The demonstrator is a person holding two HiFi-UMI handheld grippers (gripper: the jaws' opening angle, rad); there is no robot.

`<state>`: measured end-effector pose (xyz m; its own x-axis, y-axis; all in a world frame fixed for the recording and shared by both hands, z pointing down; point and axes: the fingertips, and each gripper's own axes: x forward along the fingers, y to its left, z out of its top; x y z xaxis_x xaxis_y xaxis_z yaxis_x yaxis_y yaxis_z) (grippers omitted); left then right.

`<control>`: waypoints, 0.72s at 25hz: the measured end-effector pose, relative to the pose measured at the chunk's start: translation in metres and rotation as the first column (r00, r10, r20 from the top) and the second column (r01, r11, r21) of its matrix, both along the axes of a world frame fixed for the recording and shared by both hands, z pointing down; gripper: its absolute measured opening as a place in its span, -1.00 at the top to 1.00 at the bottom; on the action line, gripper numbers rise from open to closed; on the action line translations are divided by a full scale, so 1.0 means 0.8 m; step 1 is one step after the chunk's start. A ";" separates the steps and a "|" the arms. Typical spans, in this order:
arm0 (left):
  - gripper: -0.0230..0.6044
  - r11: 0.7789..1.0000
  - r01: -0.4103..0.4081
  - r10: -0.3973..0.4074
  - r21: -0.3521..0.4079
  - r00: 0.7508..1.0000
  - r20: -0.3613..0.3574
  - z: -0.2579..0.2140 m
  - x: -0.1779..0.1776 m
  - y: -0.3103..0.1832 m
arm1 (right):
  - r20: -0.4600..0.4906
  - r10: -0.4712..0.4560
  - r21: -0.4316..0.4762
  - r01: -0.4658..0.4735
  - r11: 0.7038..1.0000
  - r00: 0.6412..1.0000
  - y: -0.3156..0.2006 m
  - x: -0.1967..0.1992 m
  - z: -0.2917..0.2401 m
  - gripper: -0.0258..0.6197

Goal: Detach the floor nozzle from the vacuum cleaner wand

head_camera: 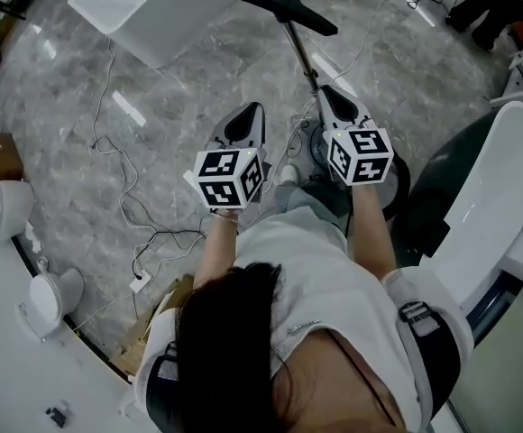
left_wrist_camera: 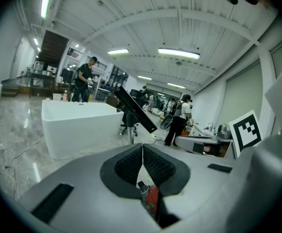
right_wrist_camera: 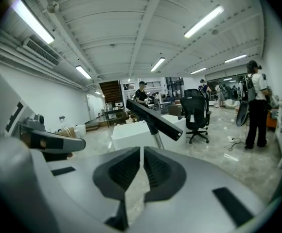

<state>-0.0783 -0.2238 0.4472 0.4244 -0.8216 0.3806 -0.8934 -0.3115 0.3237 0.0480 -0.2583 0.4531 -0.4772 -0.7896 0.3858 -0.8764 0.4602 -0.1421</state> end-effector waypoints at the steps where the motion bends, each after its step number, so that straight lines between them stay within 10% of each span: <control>1: 0.91 1.000 -0.003 0.003 0.001 1.000 0.001 0.000 0.004 -0.009 | -0.005 -0.005 0.005 0.005 1.000 1.000 -0.008 0.001 -0.002 0.87; 18: 0.91 1.000 0.010 -0.010 -0.005 1.000 0.020 0.007 0.058 -0.093 | -0.019 -0.090 0.010 0.091 0.996 0.996 -0.085 0.031 -0.005 0.87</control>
